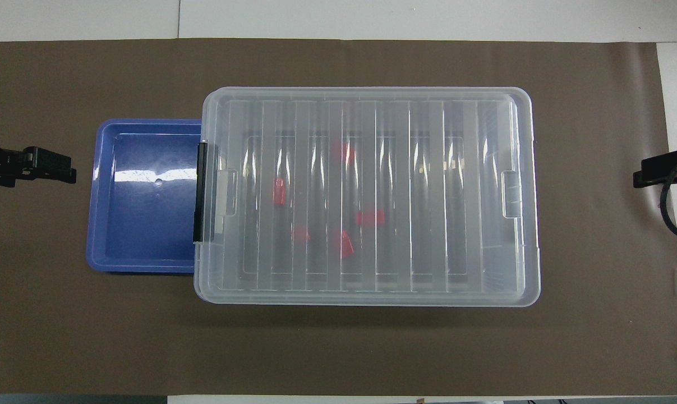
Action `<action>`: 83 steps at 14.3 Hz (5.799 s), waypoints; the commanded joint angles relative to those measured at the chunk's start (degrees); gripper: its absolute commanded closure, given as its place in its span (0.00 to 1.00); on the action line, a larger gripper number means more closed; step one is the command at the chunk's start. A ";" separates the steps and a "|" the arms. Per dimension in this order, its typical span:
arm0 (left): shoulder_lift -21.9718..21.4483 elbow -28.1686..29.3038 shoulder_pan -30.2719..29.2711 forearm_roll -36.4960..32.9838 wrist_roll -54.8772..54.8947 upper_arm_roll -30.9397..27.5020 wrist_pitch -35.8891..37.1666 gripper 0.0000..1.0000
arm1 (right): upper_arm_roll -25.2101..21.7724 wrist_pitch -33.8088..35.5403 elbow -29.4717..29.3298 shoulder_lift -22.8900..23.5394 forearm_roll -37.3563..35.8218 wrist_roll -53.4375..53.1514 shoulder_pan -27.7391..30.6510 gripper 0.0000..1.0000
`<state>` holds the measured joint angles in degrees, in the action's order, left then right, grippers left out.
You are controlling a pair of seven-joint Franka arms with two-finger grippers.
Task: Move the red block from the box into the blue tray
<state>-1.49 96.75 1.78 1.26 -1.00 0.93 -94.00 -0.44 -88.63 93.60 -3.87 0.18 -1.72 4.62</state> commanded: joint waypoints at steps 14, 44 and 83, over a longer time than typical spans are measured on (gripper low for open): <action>-0.44 -0.60 -0.46 0.85 0.65 0.03 1.01 0.00 | 0.71 -6.72 6.77 -2.55 1.57 0.75 -2.59 0.00; -0.44 -0.60 -0.46 0.76 0.56 0.03 1.01 0.00 | 0.62 -25.01 22.06 3.08 1.05 -0.92 -6.20 0.00; 4.64 5.02 24.84 -0.38 -22.10 0.91 -16.11 0.00 | 0.62 -28.00 20.48 4.05 0.61 30.72 13.23 0.00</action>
<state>0.46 101.10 24.28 1.25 -20.88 2.72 -106.78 -0.37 -115.91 113.85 0.56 0.85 26.85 16.42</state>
